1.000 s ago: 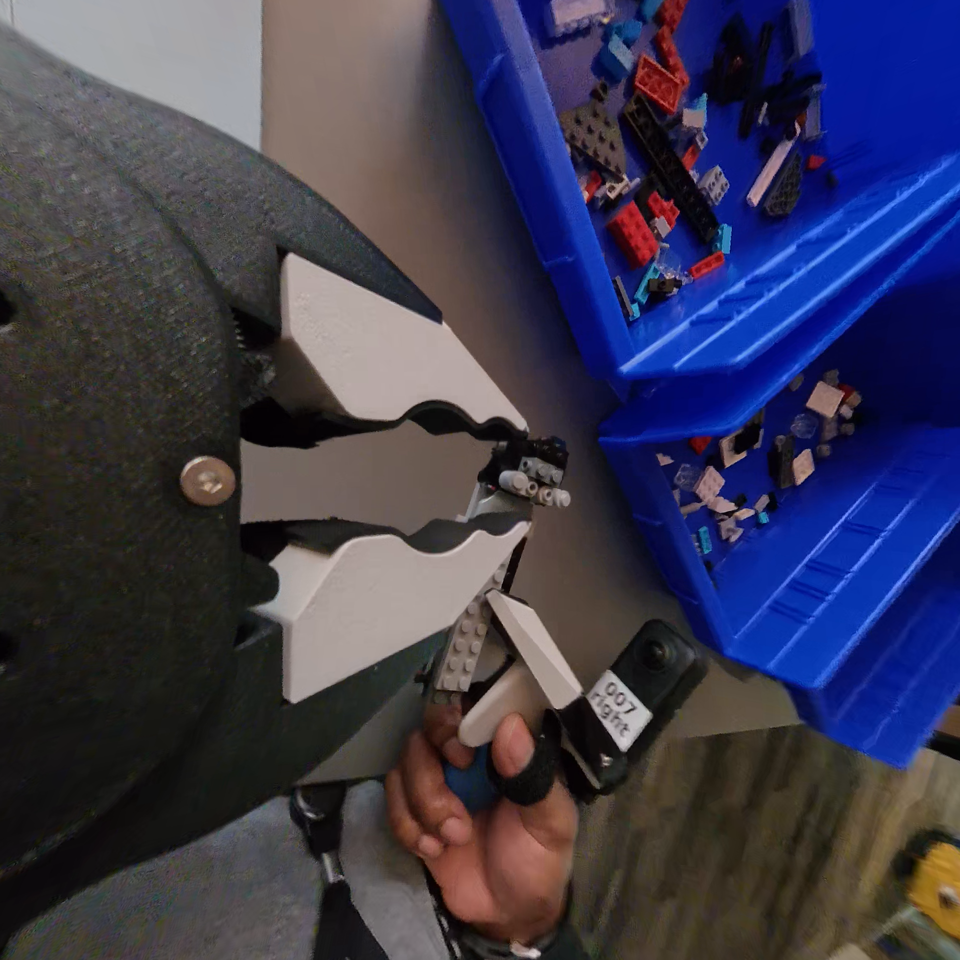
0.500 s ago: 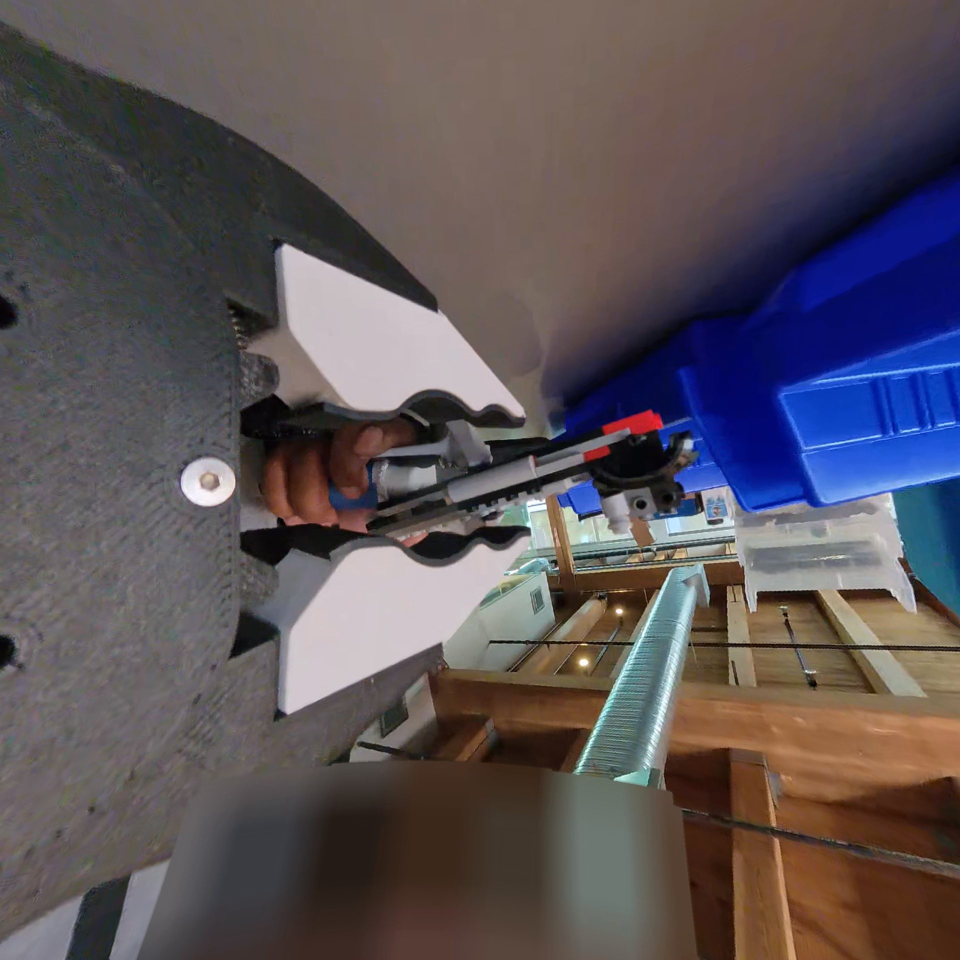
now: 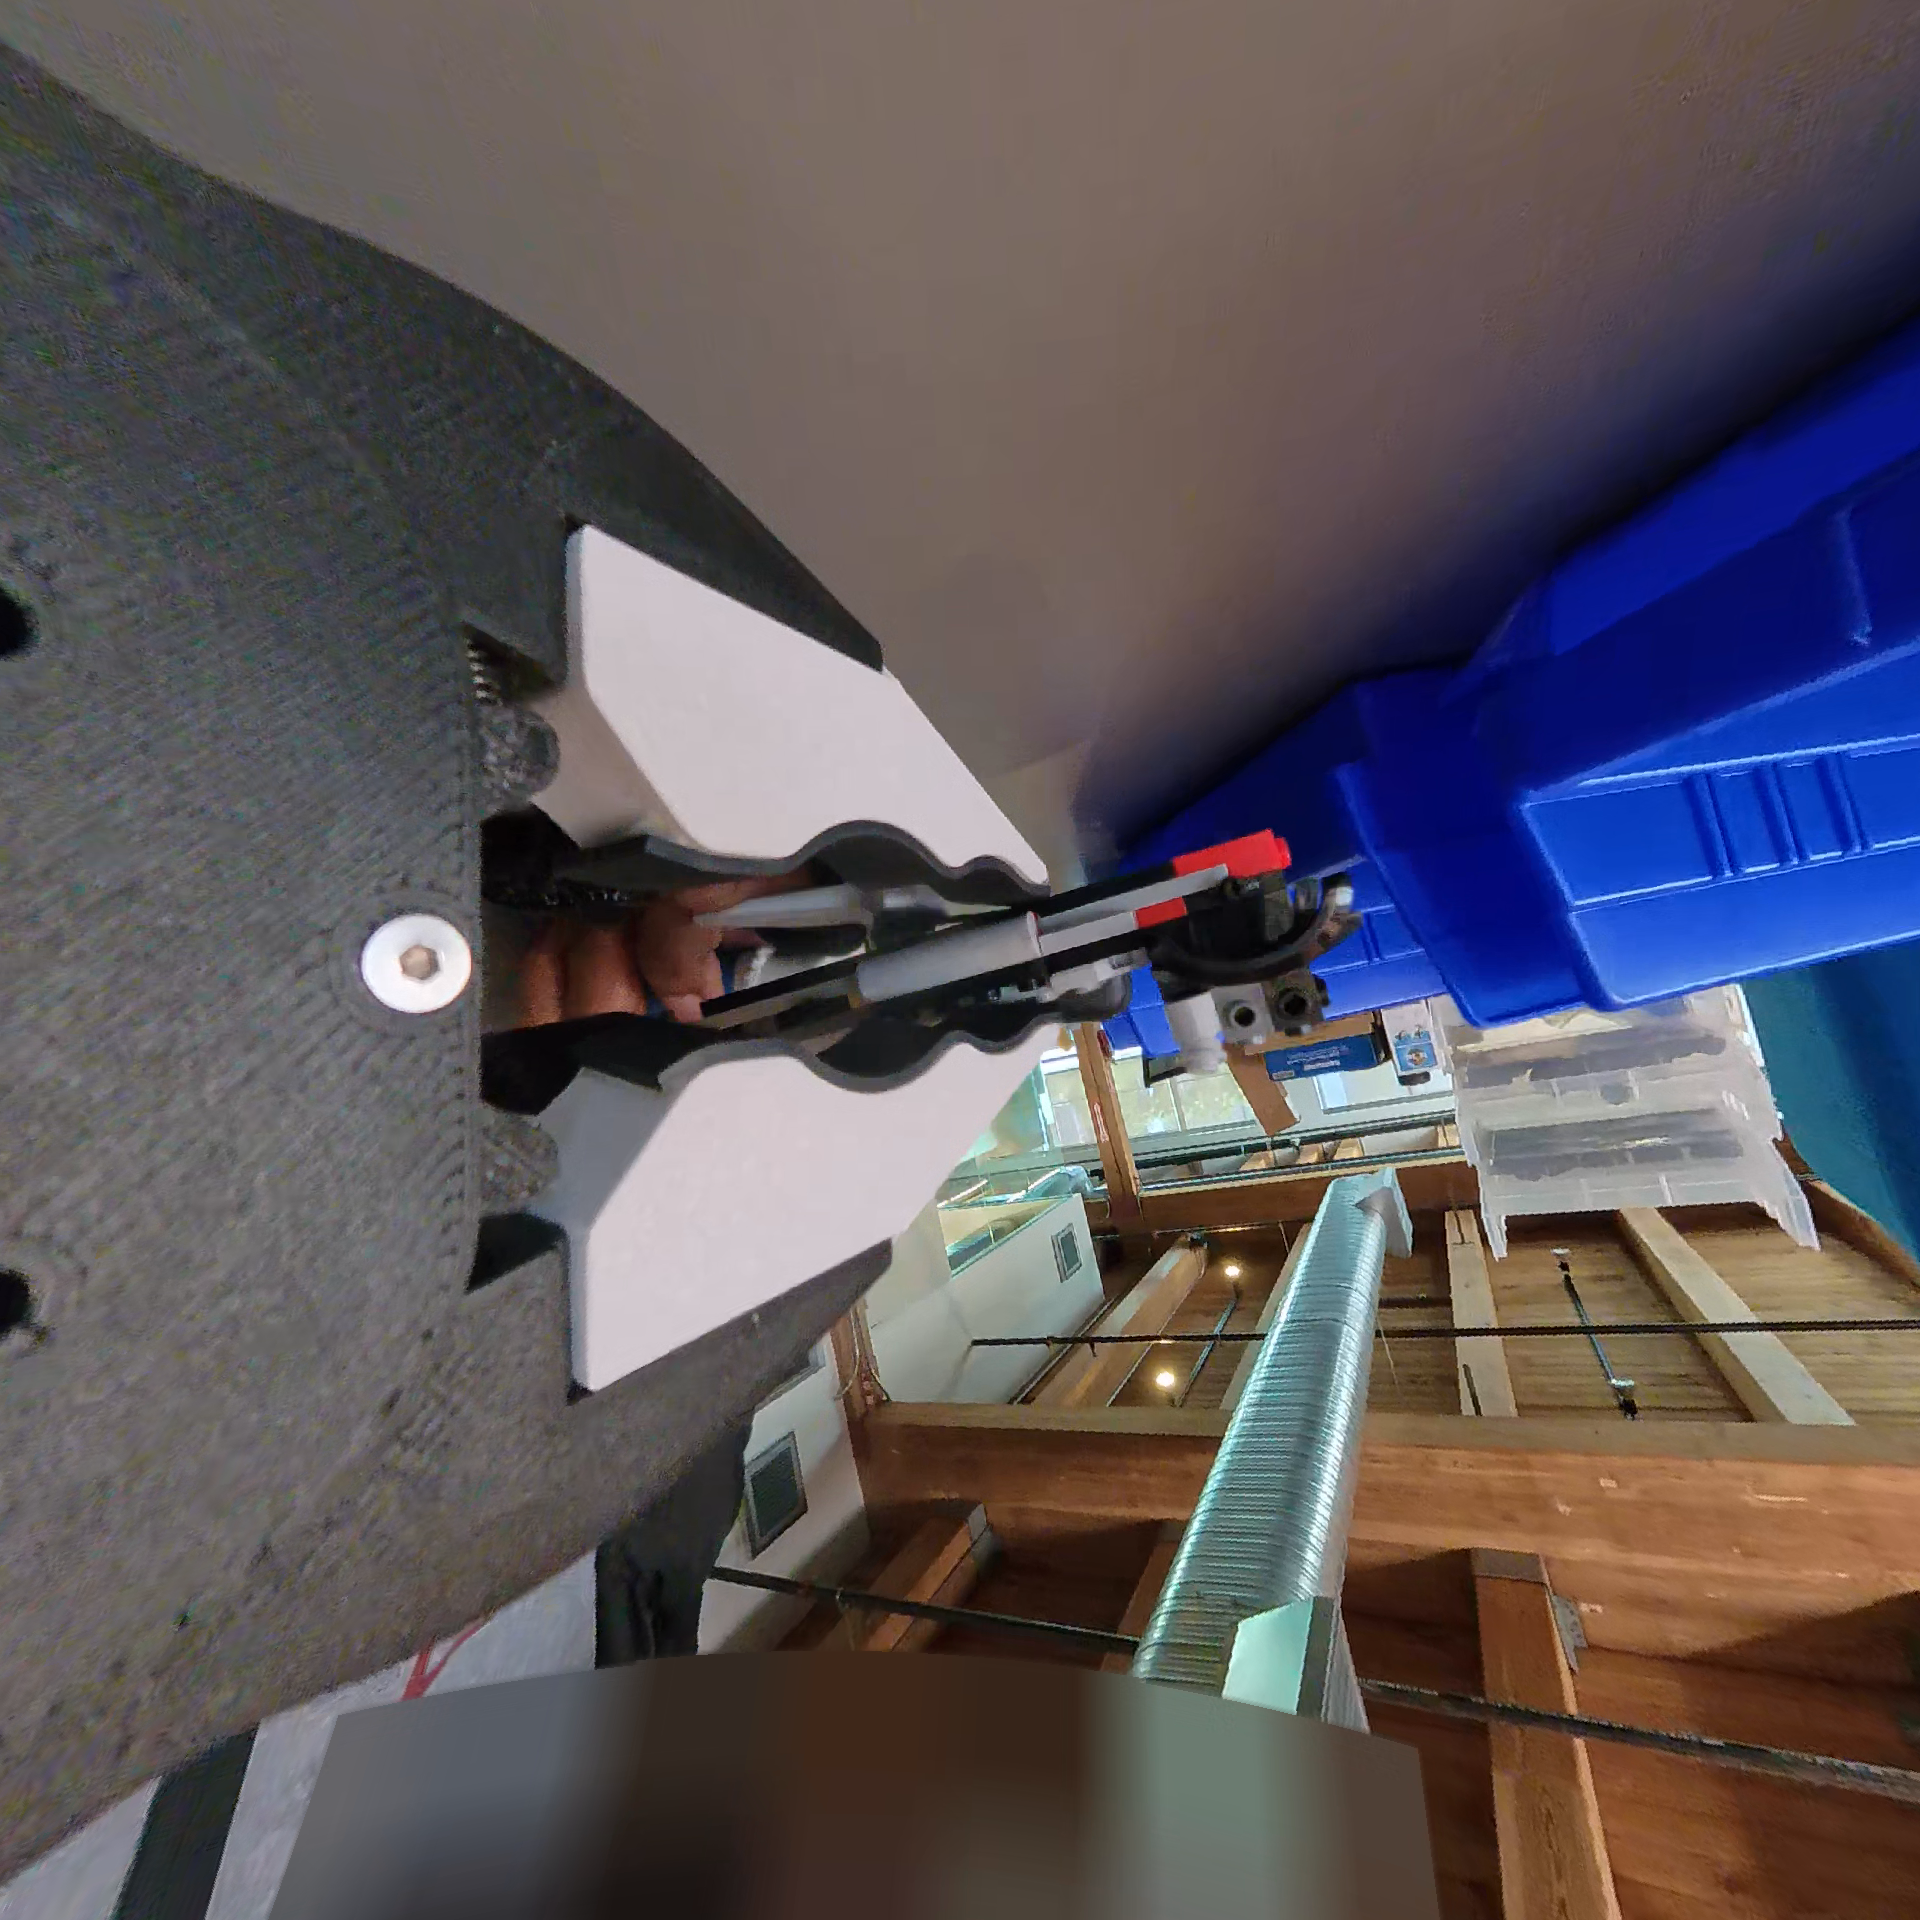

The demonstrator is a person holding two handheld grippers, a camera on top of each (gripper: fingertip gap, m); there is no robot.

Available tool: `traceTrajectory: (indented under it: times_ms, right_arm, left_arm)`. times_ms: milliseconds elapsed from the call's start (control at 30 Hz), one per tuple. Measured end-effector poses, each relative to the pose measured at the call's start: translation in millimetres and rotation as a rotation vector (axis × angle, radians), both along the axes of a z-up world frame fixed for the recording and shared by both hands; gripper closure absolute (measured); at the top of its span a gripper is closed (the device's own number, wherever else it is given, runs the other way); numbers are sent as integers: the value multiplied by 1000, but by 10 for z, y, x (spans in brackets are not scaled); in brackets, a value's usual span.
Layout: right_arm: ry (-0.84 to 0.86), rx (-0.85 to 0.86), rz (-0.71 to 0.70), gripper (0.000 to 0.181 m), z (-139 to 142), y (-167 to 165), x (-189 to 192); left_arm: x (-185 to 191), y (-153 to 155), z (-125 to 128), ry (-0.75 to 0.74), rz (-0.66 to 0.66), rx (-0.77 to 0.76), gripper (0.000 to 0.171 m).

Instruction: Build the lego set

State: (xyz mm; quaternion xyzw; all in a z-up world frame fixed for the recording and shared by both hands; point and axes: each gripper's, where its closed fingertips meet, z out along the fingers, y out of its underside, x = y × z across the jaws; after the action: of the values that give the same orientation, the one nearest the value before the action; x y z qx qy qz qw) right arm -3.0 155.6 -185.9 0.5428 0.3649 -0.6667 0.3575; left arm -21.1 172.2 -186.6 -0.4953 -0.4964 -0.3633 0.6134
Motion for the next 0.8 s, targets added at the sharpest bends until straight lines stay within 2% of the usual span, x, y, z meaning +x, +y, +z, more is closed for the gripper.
traceTrajectory:
  times_ms: [133, 333, 500, 800]
  right_arm:
    - [-6, 5, 5, 146, -10, -5, -32]
    - [-6, 19, 52, 161, -24, -57, 6]
    - [-18, 24, 59, 162, -42, -65, 15]
    - [-16, 7, 86, 158, -23, -97, 44]
  left_arm:
    - [49, 13, -9, -5, -4, 4, 154]
    - [82, -18, -17, -12, 10, 17, 153]
    - [54, -70, -24, -24, 25, 23, 146]
    - [97, -70, -17, 3, -11, -2, 154]
